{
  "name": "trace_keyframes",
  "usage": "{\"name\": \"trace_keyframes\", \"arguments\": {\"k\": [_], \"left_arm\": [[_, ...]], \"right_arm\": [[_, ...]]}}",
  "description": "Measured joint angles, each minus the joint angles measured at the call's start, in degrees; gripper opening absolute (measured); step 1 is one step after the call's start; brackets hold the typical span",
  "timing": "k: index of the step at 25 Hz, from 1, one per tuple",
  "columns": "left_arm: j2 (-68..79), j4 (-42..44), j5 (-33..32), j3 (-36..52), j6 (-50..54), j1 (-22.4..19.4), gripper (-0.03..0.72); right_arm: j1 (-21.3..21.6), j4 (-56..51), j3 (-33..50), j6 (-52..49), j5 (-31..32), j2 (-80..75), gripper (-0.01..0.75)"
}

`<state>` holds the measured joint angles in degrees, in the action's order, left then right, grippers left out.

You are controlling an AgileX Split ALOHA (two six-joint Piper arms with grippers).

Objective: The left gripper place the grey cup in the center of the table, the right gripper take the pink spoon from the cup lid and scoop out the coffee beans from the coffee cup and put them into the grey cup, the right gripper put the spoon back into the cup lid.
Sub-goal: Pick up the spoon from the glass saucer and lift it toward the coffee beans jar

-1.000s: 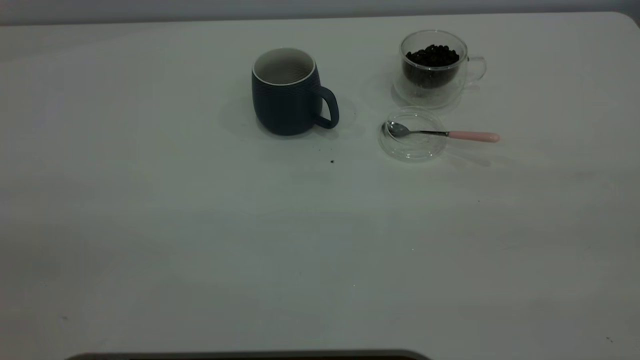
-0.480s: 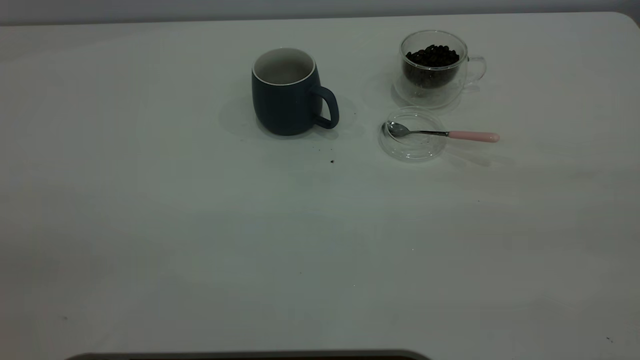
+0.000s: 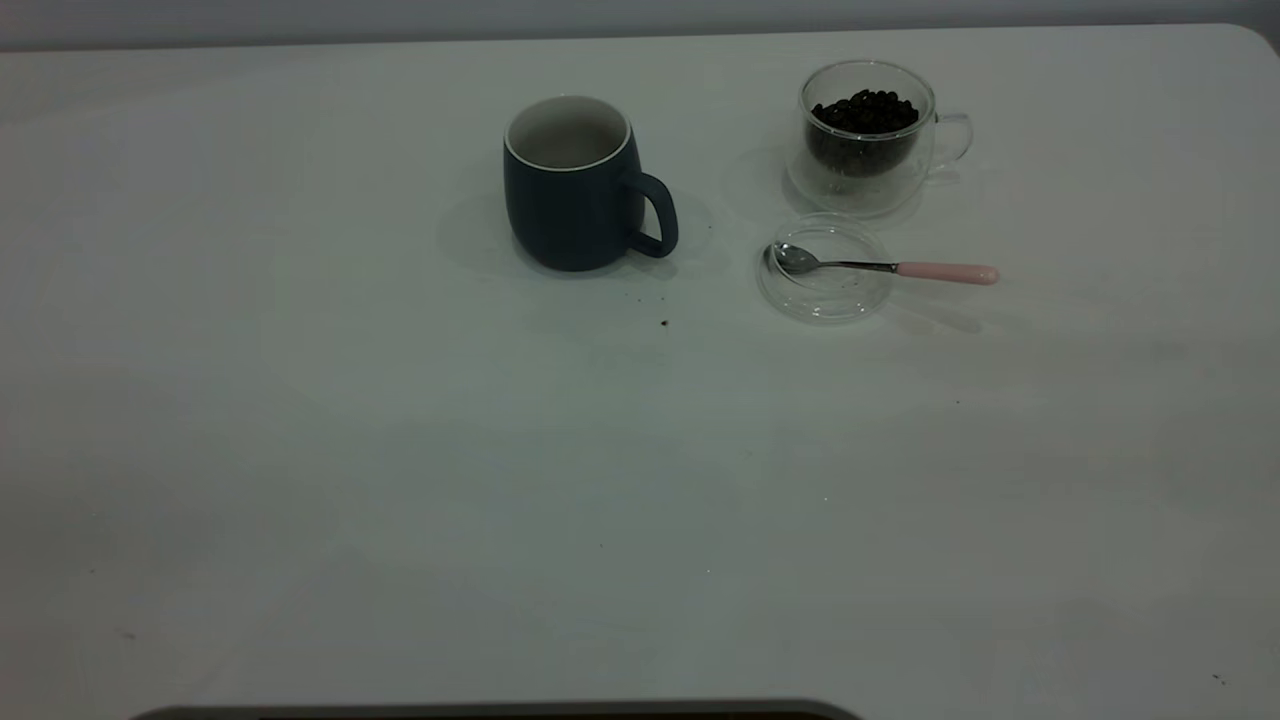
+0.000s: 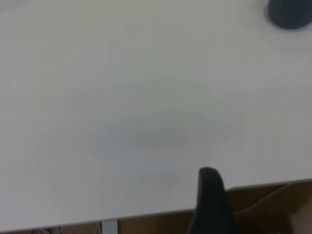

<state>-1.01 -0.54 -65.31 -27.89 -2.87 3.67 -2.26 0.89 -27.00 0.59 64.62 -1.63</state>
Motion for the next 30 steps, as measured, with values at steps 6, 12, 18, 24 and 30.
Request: {"name": "trace_keyframes", "arguments": {"k": [6, 12, 18, 24, 30], "left_arm": [[0.0, 0.0, 0.0, 0.0, 0.0, 0.0, 0.567], [0.0, 0.0, 0.0, 0.0, -0.23, 0.0, 0.567], [0.0, 0.0, 0.0, 0.0, -0.17, 0.0, 0.567], [0.0, 0.0, 0.0, 0.0, -0.17, 0.0, 0.567], [0.0, 0.0, 0.0, 0.0, -0.17, 0.0, 0.567]], "right_arm": [[0.0, 0.05, 0.0, 0.0, 0.0, 0.0, 0.587], [0.0, -5.98, -2.39, 0.0, -2.61, -2.36, 0.587], [0.0, -12.43, -8.26, 1.73, -11.54, -23.91, 0.587], [0.0, -21.96, -13.6, 3.02, -20.67, -51.61, 0.615], [0.0, -34.3, -14.83, 10.43, -26.89, -76.04, 0.657]]}}
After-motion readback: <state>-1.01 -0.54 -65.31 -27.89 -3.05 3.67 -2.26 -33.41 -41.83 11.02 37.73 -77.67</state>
